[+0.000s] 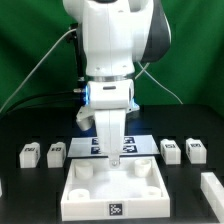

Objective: Assemble one leg

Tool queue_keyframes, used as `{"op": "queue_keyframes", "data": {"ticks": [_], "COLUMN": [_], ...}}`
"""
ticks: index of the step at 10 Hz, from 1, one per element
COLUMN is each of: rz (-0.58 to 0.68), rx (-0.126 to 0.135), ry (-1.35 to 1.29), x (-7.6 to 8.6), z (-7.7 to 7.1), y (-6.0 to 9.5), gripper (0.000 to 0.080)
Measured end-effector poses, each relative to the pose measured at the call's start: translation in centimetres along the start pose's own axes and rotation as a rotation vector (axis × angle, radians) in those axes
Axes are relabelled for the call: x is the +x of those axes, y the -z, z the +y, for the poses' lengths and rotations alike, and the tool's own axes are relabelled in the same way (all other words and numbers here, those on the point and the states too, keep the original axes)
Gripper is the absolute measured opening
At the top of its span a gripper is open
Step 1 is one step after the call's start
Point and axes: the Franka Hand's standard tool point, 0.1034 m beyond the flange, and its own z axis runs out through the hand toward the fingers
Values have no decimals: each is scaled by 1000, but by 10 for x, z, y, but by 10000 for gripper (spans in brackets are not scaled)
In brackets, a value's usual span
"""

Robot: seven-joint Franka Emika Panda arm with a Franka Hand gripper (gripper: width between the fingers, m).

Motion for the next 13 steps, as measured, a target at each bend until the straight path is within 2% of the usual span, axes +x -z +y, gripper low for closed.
{"op": "queue_keyframes", "data": {"ticks": [3, 5, 6, 7, 8, 10, 13], "rz": [1, 1, 1, 1, 1, 1, 1], "rx": [12, 12, 12, 12, 12, 11, 11], "ry": [-32, -34, -34, -34, -34, -38, -38], "x": [0, -1, -1, -1, -1, -2, -2], "z": [-2, -2, -2, -2, -2, -1, -1], "y": [-8, -8, -8, -8, -8, -8, -8], "gripper": [650, 394, 394, 210, 83, 53, 53]}}
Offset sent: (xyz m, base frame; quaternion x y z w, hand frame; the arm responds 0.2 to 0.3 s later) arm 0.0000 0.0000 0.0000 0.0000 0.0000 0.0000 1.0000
